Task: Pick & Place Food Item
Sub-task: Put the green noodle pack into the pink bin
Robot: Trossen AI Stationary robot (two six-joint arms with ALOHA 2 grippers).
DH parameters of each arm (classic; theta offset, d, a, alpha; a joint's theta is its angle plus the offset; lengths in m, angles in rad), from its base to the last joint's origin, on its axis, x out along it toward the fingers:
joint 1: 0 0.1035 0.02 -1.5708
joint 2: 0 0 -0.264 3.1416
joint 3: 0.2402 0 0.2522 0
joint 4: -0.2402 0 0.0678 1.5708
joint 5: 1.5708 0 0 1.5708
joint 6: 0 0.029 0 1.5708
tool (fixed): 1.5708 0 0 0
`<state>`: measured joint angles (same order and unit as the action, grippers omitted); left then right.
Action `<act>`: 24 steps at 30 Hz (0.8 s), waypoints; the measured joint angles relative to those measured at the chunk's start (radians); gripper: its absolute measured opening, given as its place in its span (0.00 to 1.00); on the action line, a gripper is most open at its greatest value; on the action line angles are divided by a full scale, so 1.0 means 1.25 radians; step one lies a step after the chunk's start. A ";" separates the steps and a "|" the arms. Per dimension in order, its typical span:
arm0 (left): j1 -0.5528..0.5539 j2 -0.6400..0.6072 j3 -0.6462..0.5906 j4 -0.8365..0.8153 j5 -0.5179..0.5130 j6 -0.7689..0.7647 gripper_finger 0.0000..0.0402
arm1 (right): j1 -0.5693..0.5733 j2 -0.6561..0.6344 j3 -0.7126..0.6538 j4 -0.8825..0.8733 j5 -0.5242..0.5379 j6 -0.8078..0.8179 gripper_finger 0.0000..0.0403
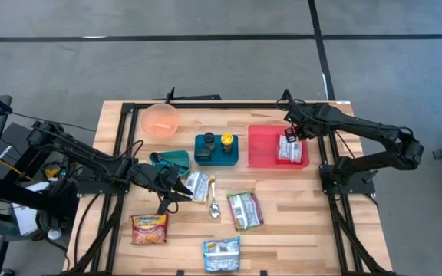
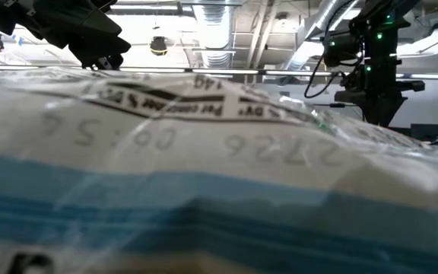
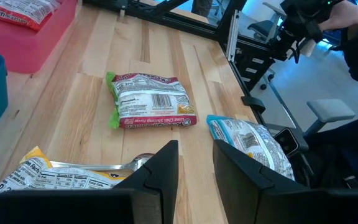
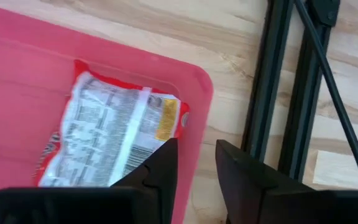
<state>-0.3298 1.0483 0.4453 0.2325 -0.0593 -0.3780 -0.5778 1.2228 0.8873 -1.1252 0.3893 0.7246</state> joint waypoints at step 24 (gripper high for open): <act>0.000 0.000 0.000 0.000 0.000 0.000 0.24 | 0.412 0.000 0.087 0.082 0.000 0.007 0.25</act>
<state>-0.3298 1.0481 0.4454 0.2325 -0.0593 -0.3782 -0.0624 1.2228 0.9958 -1.0224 0.3894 0.7335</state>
